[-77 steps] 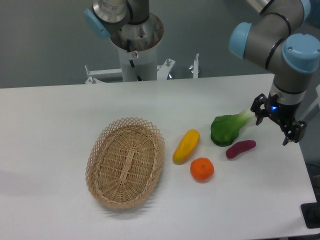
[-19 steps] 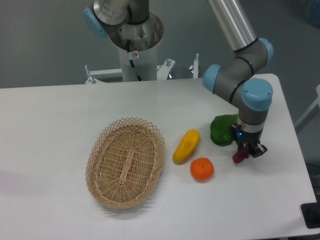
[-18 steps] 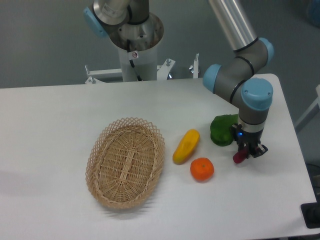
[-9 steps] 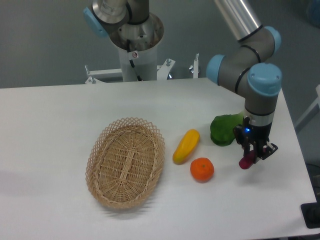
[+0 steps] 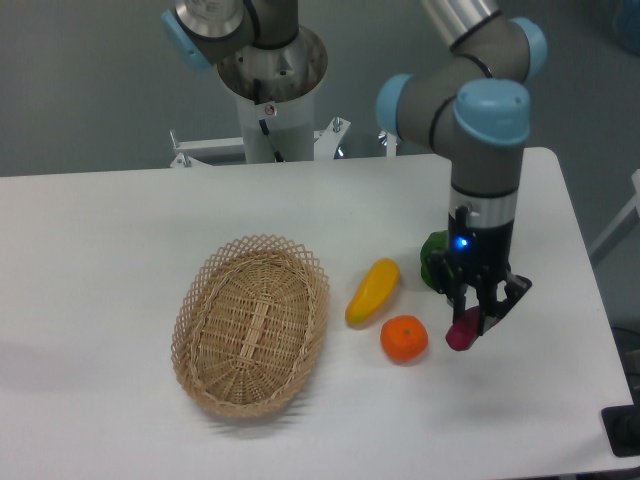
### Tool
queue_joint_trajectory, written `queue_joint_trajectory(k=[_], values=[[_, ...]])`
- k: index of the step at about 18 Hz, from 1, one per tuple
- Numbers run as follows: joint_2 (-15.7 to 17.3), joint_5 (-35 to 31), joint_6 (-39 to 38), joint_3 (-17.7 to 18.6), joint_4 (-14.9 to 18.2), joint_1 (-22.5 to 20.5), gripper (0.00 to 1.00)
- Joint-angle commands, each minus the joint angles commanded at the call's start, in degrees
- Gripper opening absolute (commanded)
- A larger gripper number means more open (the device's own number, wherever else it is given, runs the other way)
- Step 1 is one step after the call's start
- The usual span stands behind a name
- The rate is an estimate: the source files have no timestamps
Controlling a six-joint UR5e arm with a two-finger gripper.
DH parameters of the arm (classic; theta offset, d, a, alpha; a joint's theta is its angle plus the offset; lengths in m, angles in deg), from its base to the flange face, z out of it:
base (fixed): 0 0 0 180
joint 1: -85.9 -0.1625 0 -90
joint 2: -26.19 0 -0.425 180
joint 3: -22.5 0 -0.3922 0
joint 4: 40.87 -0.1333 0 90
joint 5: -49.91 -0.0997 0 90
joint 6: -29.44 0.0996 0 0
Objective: Pick up the sweet potato from the table
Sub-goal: 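Lift the grasped sweet potato up off the table, then hold the sweet potato raised above the table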
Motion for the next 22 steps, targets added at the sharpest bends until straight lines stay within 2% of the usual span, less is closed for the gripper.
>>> queue_joint_trajectory(k=[5, 22], values=[[2.29, 0.27, -2.12, -0.09, 1.76, 0.79, 0.25], [1.59, 0.18, -2.38, -0.79, 1.76, 0.88, 0.25]])
